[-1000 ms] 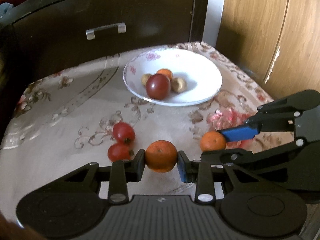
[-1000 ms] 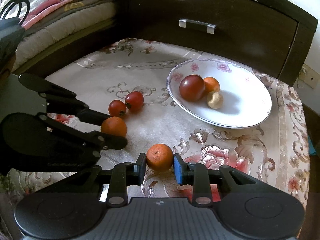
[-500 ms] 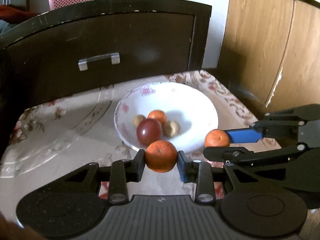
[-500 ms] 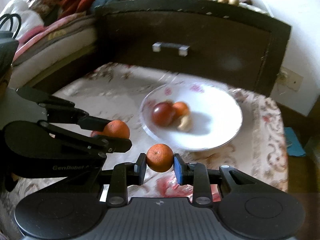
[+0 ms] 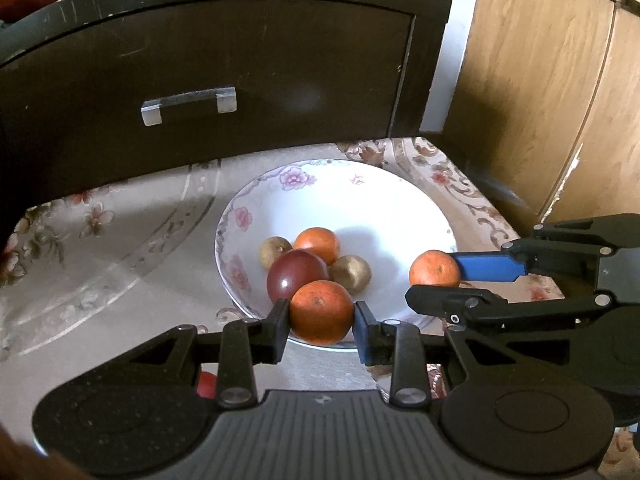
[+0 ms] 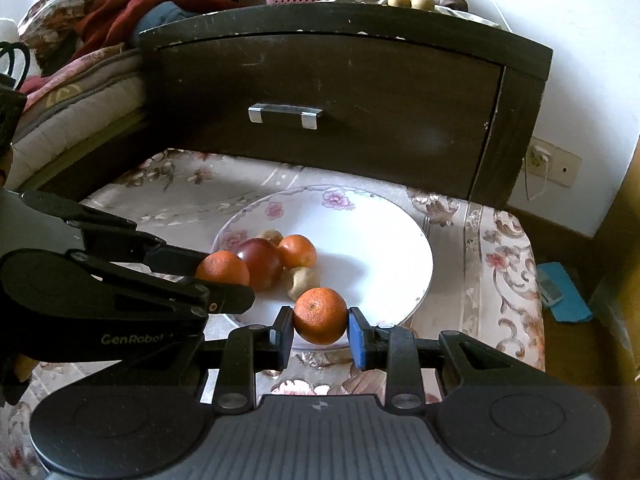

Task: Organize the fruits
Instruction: 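Carry both oranges over the white bowl and lower them in, then open both tools to release the oranges into the bowl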

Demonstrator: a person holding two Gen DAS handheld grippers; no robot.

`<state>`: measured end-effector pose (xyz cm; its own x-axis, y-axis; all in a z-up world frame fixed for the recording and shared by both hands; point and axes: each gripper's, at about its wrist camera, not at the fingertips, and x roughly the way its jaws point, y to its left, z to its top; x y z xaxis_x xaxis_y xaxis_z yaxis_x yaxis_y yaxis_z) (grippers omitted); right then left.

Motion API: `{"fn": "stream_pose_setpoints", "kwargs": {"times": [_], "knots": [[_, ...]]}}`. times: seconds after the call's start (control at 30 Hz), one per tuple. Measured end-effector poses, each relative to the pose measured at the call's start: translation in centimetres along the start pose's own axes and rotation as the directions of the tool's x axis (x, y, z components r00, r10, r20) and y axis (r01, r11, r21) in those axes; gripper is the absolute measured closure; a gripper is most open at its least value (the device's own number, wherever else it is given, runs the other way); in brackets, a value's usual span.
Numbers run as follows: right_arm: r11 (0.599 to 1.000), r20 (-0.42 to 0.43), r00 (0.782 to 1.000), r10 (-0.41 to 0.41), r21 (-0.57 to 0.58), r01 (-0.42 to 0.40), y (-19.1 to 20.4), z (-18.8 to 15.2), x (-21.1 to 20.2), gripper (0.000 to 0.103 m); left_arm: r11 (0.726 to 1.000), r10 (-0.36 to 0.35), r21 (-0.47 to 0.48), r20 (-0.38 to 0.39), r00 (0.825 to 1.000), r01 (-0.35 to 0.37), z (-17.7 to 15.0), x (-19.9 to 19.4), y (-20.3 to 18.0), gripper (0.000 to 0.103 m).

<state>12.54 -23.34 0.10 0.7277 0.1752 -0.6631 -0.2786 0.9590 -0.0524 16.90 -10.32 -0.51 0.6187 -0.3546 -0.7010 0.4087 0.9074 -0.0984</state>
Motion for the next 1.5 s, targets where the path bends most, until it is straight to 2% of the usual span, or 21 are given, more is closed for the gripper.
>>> {"fn": "stream_pose_setpoints", "kwargs": {"times": [0.33, 0.9, 1.23, 1.5], "knots": [[1.000, -0.014, 1.000, 0.018, -0.015, -0.018, -0.6, 0.3, 1.4, 0.077, 1.000, 0.018, 0.005, -0.007, 1.000, -0.018, 0.1, 0.8, -0.2, 0.063], [1.000, 0.000, 1.000, 0.000, -0.005, 0.000, -0.8, 0.2, 1.5, 0.074, 0.999, 0.036, 0.008, 0.014, 0.999, -0.036, 0.0, 0.6, -0.5, 0.061], [1.000, 0.029, 0.999, -0.017, 0.007, 0.017, -1.2, 0.4, 0.7, 0.073, 0.999, 0.029, 0.017, 0.061, 0.998, -0.030, 0.6, -0.8, -0.9, 0.061], [0.999, 0.060, 0.998, -0.036, 0.025, 0.035, -1.5, 0.8, -0.5, 0.072, 0.997, 0.039, 0.057, 0.082, 0.996, -0.043, 0.3, -2.9, -0.9, 0.056]]}}
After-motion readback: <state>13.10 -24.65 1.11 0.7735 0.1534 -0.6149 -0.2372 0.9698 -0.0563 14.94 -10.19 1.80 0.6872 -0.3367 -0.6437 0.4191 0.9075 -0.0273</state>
